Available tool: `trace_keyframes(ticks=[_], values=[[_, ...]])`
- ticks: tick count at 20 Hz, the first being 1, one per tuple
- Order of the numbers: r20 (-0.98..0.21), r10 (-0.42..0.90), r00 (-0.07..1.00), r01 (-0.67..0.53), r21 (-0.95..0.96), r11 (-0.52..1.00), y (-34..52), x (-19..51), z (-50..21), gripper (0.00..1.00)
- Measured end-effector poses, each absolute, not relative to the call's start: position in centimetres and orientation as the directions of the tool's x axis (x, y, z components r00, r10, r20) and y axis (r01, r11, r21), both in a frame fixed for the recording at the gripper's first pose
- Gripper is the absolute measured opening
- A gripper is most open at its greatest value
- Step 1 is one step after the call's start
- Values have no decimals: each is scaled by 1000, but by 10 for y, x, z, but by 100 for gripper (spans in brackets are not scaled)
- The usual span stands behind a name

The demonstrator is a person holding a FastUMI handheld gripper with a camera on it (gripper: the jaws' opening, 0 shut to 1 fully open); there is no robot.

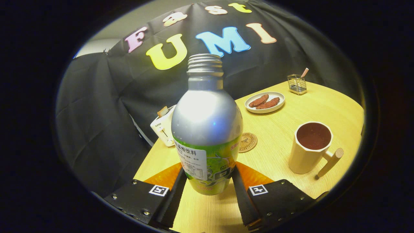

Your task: Take the bottle from table, then pour the juice into the cup, finally place the bottle on the coaster

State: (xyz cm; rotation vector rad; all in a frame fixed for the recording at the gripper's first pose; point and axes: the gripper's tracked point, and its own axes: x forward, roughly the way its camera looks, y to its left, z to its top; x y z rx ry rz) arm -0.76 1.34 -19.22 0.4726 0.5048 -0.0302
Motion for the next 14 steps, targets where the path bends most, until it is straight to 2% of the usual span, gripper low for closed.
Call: trace_keyframes(ticks=[14], values=[[-473, 168, 865, 196, 625, 756, -7, -25, -207, 75]])
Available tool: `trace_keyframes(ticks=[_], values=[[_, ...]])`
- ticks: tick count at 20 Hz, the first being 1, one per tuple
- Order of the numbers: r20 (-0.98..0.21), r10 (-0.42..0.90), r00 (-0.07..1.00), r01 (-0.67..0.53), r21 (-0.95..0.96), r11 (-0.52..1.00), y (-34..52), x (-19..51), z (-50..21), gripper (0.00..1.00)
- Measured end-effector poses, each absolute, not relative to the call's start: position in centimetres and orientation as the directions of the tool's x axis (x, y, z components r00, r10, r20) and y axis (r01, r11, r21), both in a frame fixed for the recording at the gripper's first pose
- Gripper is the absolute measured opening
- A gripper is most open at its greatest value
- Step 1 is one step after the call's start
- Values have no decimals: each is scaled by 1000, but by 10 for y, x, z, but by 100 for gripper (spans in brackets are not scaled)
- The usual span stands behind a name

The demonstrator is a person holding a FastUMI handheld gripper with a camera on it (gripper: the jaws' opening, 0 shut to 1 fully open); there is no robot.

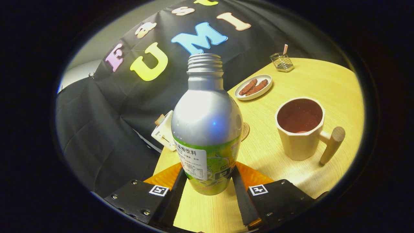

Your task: Take the bottle from table, then pour the juice into the cup, finally place the bottle on the coaster

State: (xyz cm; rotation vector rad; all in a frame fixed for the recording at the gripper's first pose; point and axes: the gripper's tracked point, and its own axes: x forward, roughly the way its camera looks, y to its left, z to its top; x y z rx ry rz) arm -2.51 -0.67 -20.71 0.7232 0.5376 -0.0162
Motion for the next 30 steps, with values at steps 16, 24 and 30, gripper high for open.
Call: trace_keyframes(ticks=[16, 24, 30], values=[[-436, 281, 855, 280, 843, 459, 0, -33, -225, 75], [-413, 315, 855, 316, 895, 317, 3, -29, -228, 75], [-378, 338, 862, 324, 923, 206, 10, -24, -217, 75]])
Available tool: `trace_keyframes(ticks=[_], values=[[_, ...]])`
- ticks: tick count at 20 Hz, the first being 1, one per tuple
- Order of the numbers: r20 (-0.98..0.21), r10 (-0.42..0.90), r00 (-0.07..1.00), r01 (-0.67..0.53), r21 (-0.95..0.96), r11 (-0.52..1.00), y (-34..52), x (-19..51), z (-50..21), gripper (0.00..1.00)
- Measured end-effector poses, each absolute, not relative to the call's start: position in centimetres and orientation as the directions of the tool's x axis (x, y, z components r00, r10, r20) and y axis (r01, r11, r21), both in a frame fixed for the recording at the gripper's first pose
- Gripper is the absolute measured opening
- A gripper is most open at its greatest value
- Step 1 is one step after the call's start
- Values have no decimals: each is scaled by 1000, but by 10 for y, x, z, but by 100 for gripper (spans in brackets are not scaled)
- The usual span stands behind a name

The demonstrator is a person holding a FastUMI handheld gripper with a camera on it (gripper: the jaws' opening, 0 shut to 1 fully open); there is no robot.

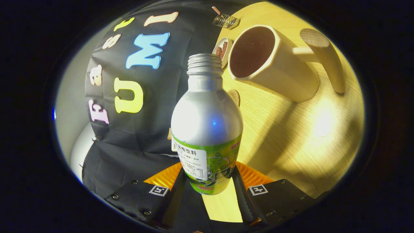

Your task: Take the bottle from table, then pour the juice into the cup, finally place the bottle on the coaster

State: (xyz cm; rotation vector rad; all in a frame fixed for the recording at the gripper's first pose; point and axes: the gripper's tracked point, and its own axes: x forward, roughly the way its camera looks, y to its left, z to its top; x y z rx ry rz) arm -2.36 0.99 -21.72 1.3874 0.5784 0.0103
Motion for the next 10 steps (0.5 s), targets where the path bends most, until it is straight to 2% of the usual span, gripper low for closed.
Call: trace_keyframes(ticks=[10], values=[[-337, 362, 869, 342, 938, 51, 12, -13, -200, 75]])
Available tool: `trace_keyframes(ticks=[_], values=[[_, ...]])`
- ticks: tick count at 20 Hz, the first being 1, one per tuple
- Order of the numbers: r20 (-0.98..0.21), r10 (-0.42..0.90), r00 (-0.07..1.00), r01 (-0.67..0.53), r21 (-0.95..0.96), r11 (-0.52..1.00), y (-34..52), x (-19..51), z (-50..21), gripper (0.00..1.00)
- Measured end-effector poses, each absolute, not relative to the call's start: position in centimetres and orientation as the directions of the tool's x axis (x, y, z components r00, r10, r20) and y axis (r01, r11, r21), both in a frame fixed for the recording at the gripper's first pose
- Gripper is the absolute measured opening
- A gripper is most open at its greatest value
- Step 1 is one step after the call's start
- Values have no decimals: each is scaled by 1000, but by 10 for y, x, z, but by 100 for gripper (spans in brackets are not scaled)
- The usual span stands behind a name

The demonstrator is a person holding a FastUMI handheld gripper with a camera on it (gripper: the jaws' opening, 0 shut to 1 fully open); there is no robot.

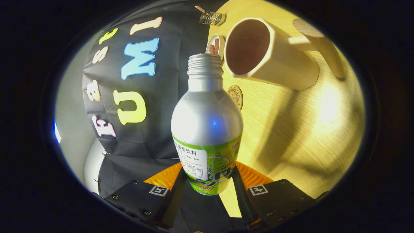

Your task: Take the bottle from table, then pour the juice into the cup, finally place the bottle on the coaster

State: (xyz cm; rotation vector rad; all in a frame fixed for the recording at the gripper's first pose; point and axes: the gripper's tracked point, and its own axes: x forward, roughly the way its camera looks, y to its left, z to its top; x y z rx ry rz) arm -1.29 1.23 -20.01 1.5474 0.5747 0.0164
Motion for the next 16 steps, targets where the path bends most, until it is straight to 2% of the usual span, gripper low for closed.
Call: trace_keyframes(ticks=[16], values=[[-277, 348, 896, 349, 922, -166, 11, -5, -174, 75]])
